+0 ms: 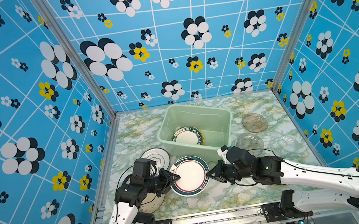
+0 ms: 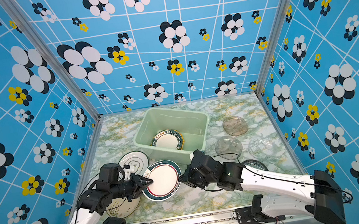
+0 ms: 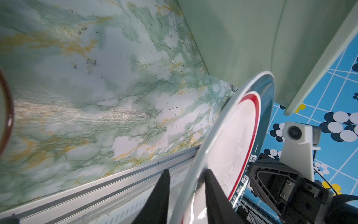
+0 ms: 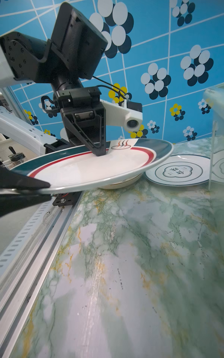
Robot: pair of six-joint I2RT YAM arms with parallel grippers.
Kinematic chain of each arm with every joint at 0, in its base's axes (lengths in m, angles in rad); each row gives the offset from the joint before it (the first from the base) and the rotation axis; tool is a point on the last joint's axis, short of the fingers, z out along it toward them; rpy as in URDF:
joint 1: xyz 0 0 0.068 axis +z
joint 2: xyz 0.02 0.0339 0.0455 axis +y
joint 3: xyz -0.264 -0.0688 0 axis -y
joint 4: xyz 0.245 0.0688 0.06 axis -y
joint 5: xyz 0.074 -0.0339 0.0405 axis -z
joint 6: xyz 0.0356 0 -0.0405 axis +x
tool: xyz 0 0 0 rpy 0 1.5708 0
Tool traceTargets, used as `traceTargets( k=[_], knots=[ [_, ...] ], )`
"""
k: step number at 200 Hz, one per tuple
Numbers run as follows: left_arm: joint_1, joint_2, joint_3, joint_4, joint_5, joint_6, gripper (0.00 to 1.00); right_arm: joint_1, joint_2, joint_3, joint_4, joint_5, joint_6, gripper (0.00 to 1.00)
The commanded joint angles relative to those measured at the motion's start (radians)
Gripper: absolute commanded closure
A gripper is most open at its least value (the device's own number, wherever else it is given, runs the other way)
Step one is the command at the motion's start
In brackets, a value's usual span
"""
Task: Place the plates into the plastic bin on the countertop
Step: Place the plate in the plastic bin.
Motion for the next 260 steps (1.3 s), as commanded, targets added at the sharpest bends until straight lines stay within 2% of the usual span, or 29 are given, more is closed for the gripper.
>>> traceTargets(
  k=[1,32,55,73,124,137,151,177,193,260],
  knots=[
    [0.007,-0.02,-0.003,0.038,0.035,-0.049,0.73,0.0,-0.028,0.023,0.067,0.012,0.0,1.0],
    [0.007,-0.024,0.011,0.043,0.045,-0.062,0.86,-0.002,-0.038,0.02,0.072,0.032,0.001,1.0],
    [0.008,-0.033,0.029,0.038,0.048,-0.075,1.0,-0.008,-0.051,0.032,0.051,0.037,-0.01,1.0],
    [0.008,-0.047,0.056,0.035,0.048,-0.095,1.0,-0.015,-0.06,0.054,0.024,0.039,-0.032,0.89],
    [0.008,-0.066,0.153,0.119,0.034,-0.25,1.0,-0.022,-0.083,0.101,0.016,0.047,-0.086,0.39],
    [0.009,-0.062,0.177,0.144,0.029,-0.287,1.0,-0.022,-0.074,0.115,0.03,0.037,-0.095,0.33],
    [0.008,-0.056,0.2,0.161,0.019,-0.315,1.0,-0.022,-0.058,0.13,0.056,0.023,-0.099,0.31],
    [0.008,-0.046,0.233,0.174,0.004,-0.34,1.0,-0.022,-0.014,0.166,0.104,0.002,-0.113,0.32],
    [0.006,-0.041,0.245,0.178,-0.003,-0.345,1.0,-0.025,0.014,0.192,0.114,0.006,-0.126,0.38],
    [0.004,-0.05,0.237,0.156,-0.028,-0.333,1.0,-0.037,0.032,0.242,0.112,0.085,-0.146,0.81]
  ],
)
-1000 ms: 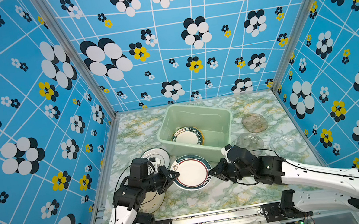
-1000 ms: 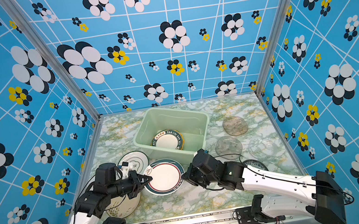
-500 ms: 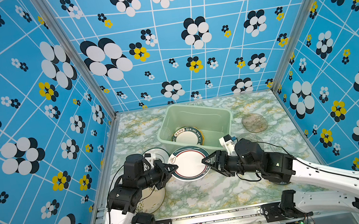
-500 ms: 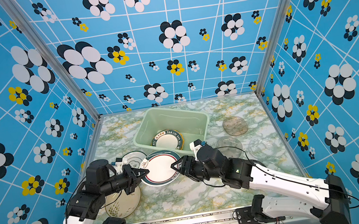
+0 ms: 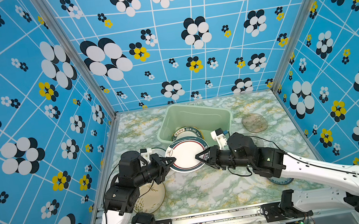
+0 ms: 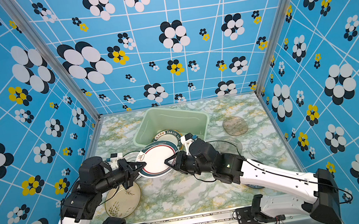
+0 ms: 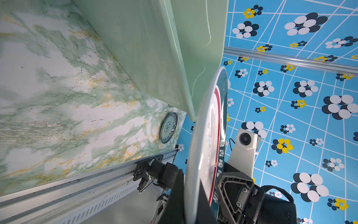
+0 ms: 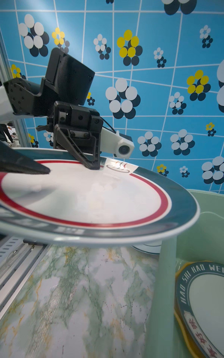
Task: Place the plates into the plastic bin on the countertop
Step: Place the plate in the plastic bin.
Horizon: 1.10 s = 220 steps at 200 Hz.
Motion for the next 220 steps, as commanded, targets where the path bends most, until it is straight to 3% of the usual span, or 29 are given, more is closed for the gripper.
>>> traceTargets(
  k=[1,32,41,61,79,96,156,178,220],
  knots=[
    [-0.005,-0.01,0.021,0.019,-0.007,0.001,1.0,-0.014,-0.017,0.036,0.021,0.043,-0.021,0.82],
    [-0.006,0.005,0.026,0.043,-0.002,-0.018,1.0,-0.04,-0.019,0.04,0.014,0.043,-0.017,0.99],
    [-0.005,0.014,0.033,0.042,-0.001,-0.017,1.0,-0.052,-0.019,0.045,0.013,0.043,-0.014,1.0],
    [-0.005,0.033,0.056,0.036,-0.004,-0.006,0.75,-0.085,-0.019,0.072,-0.022,0.048,-0.013,1.0],
    [-0.006,0.055,0.091,0.022,-0.018,0.024,0.35,-0.126,-0.013,0.123,-0.081,0.051,-0.02,1.0],
    [-0.004,0.083,0.134,0.01,-0.04,0.075,0.24,-0.177,0.001,0.17,-0.128,0.041,-0.022,1.0],
    [0.01,0.27,0.352,-0.072,-0.118,0.316,0.13,-0.346,0.204,0.472,-0.449,-0.014,-0.154,1.0],
    [0.012,0.337,0.429,-0.095,-0.166,0.418,0.09,-0.372,0.32,0.618,-0.604,-0.005,-0.246,1.0],
    [0.016,0.424,0.476,-0.068,-0.198,0.52,0.06,-0.4,0.497,0.8,-0.715,-0.008,-0.351,1.0]
  ],
)
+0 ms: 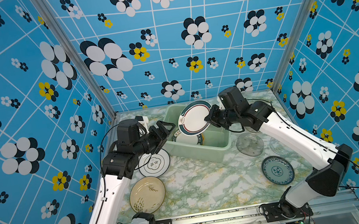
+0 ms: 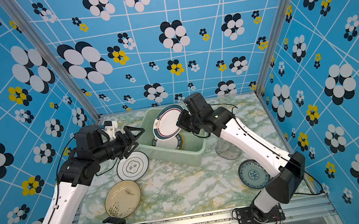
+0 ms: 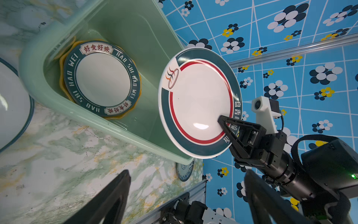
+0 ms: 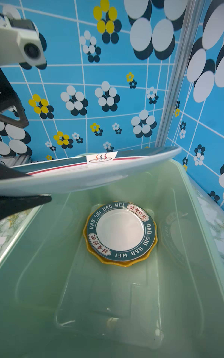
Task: Place the plates into the plastic bin on the countertop
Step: Place the plate in the plastic bin.
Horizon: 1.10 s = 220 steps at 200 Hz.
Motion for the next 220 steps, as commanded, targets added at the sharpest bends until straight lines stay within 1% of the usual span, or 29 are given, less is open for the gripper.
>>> traceTargets(
  k=[1,41,83,130,164,220],
  knots=[
    [0.008,0.028,0.028,-0.002,-0.046,0.121,0.06,-0.013,0.063,0.083,-0.108,-0.012,-0.104,1.0],
    [0.01,0.046,0.034,0.043,-0.072,0.17,0.04,-0.05,0.18,0.139,-0.092,-0.04,-0.109,1.0],
    [0.012,0.059,0.037,0.062,-0.088,0.186,0.02,-0.056,0.286,0.186,-0.08,-0.043,-0.108,1.0],
    [0.019,0.067,0.065,0.052,-0.077,0.216,0.0,-0.056,0.354,0.17,-0.044,-0.038,-0.091,1.0],
    [0.052,0.078,0.079,0.036,-0.031,0.219,0.01,-0.057,0.403,0.165,-0.025,-0.049,-0.085,1.0],
    [0.093,0.085,0.083,0.013,-0.015,0.223,0.01,-0.059,0.457,0.154,0.014,-0.057,-0.075,1.0]
  ],
)
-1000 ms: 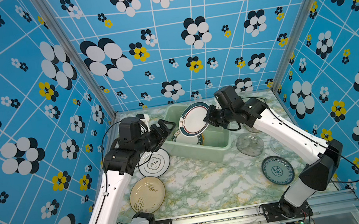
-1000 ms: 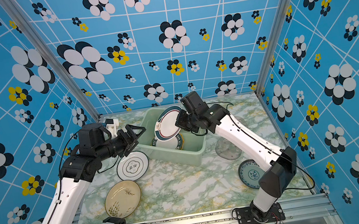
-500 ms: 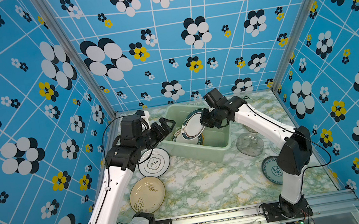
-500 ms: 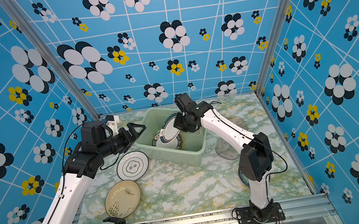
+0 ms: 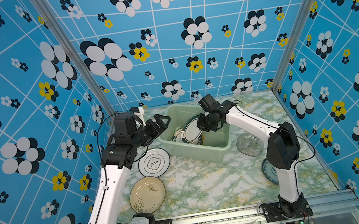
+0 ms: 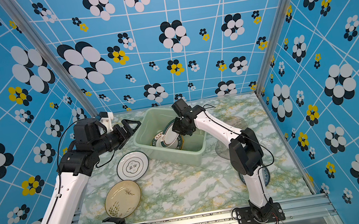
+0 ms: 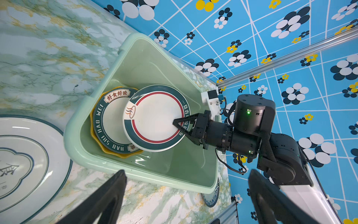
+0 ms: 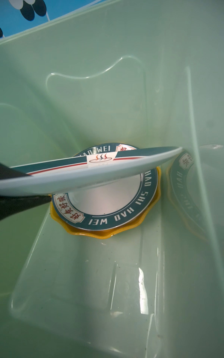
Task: Place the plates into the plastic bin on the countertop
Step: Place the plate in the plastic bin.
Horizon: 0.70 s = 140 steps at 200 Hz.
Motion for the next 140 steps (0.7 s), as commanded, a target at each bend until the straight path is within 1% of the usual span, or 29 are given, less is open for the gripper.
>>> traceTargets(
  k=[1,80,99,140],
  knots=[
    [0.015,0.012,0.027,-0.024,0.025,0.023,0.01,-0.002,0.022,0.006,0.047,-0.016,0.007,1.0],
    [0.028,0.032,0.012,-0.035,0.032,0.029,0.01,-0.003,0.081,-0.006,0.079,-0.036,0.016,1.0],
    [0.028,0.038,0.013,-0.038,0.029,0.029,0.01,-0.002,0.089,-0.021,0.091,-0.04,0.019,0.95],
    [0.03,0.051,0.009,-0.046,0.022,0.024,0.01,-0.007,0.104,-0.041,0.106,-0.045,0.014,0.89]
  ],
)
